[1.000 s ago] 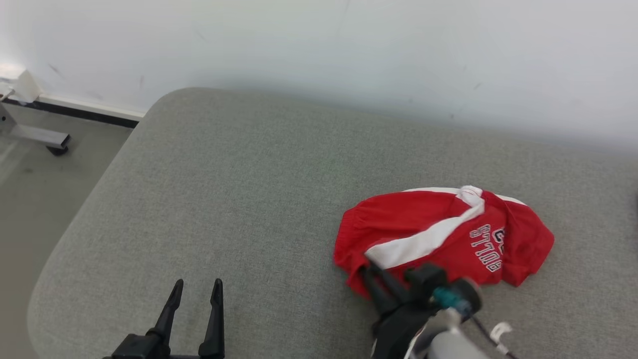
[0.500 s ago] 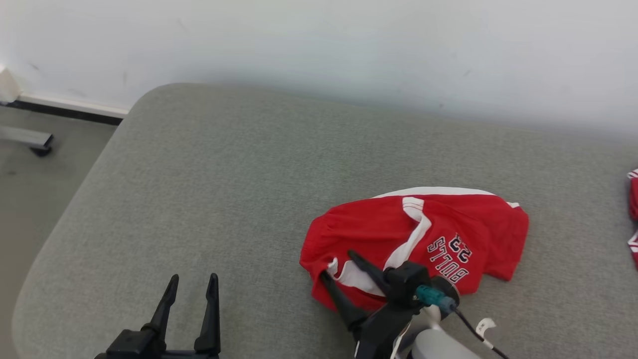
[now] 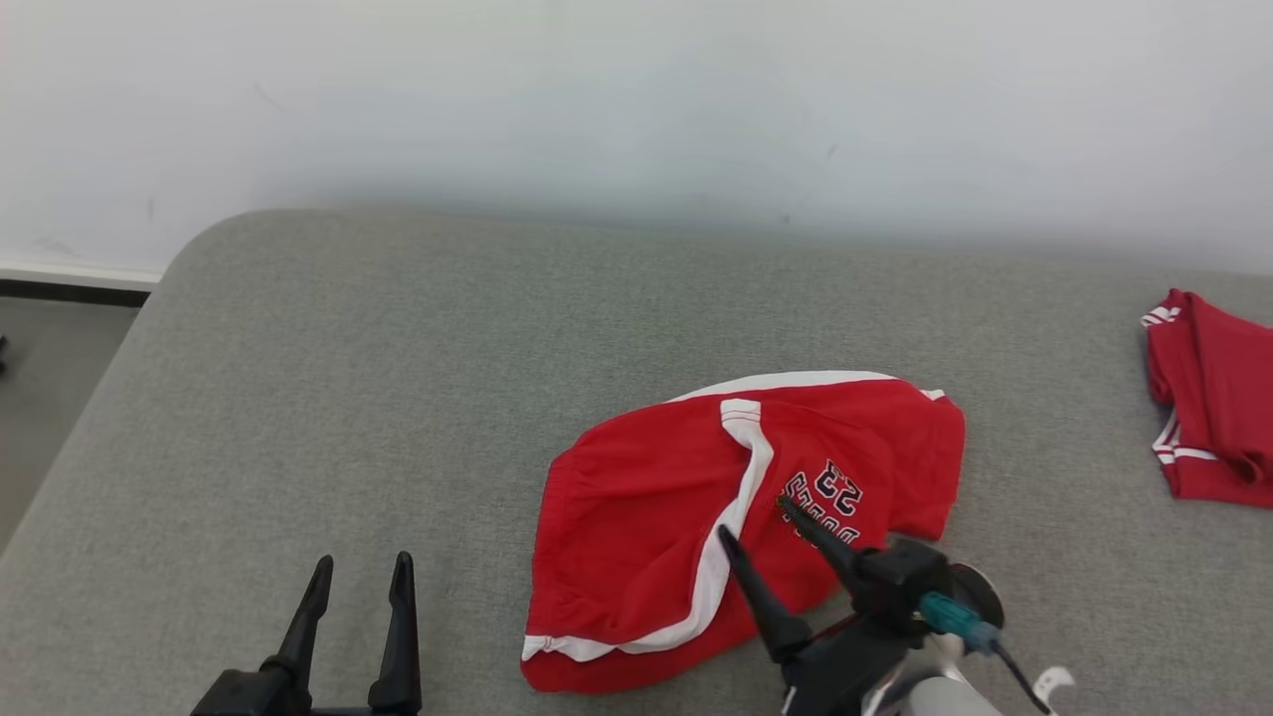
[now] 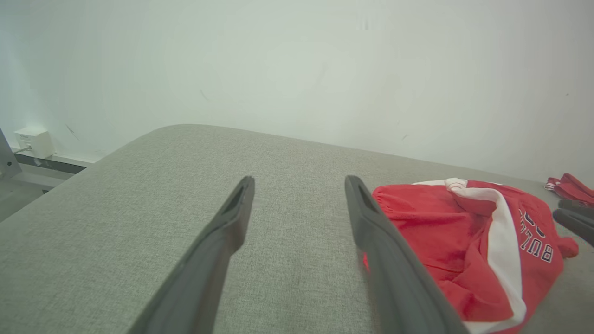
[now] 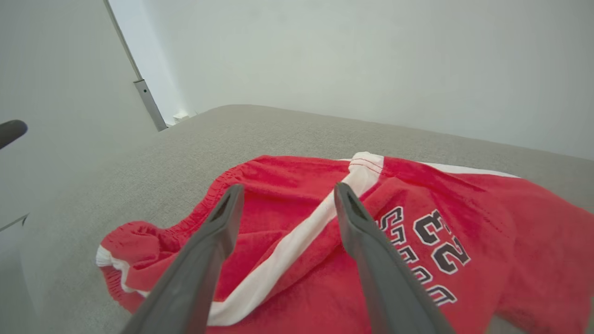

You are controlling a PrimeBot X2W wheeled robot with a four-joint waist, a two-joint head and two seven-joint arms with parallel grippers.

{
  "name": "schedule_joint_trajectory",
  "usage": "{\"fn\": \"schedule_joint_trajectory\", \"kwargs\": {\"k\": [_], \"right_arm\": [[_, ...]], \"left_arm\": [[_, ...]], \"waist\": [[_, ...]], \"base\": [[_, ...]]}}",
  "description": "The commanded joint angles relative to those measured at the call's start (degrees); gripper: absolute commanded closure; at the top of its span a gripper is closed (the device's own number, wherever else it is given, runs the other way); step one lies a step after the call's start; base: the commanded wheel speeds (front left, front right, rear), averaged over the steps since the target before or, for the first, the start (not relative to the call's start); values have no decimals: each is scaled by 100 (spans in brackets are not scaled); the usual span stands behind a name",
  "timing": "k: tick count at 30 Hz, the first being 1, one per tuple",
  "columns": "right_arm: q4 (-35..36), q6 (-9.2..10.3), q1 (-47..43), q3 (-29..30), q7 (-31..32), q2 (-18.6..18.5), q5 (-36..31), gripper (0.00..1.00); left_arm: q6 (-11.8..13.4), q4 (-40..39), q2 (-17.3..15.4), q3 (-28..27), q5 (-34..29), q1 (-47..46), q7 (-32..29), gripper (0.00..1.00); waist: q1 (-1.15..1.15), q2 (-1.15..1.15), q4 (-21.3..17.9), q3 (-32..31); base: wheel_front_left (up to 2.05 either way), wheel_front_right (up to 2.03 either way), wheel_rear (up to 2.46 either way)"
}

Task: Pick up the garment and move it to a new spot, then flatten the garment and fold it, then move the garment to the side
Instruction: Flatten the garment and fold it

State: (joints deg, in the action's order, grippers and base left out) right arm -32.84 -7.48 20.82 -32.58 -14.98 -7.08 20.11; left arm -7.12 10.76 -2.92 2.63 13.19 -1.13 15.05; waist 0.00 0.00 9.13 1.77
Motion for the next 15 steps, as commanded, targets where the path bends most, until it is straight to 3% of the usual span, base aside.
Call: {"fn": "schedule_joint_trajectory", "kwargs": {"k": [1, 15], "right_arm": [[167, 0, -188, 220, -27, -50, -50, 0], [1979, 0, -1706, 2476, -27, -196, -626, 0]], "left_arm": [[-15, -25, 3, -32, -21, 125, 17, 0], [-2, -245, -32, -324, -170, 398, 17, 0]], "waist": [[0, 0, -100, -50], [0, 0, -728, -228]], "base": [[0, 0, 0], [0, 0, 0]]}}
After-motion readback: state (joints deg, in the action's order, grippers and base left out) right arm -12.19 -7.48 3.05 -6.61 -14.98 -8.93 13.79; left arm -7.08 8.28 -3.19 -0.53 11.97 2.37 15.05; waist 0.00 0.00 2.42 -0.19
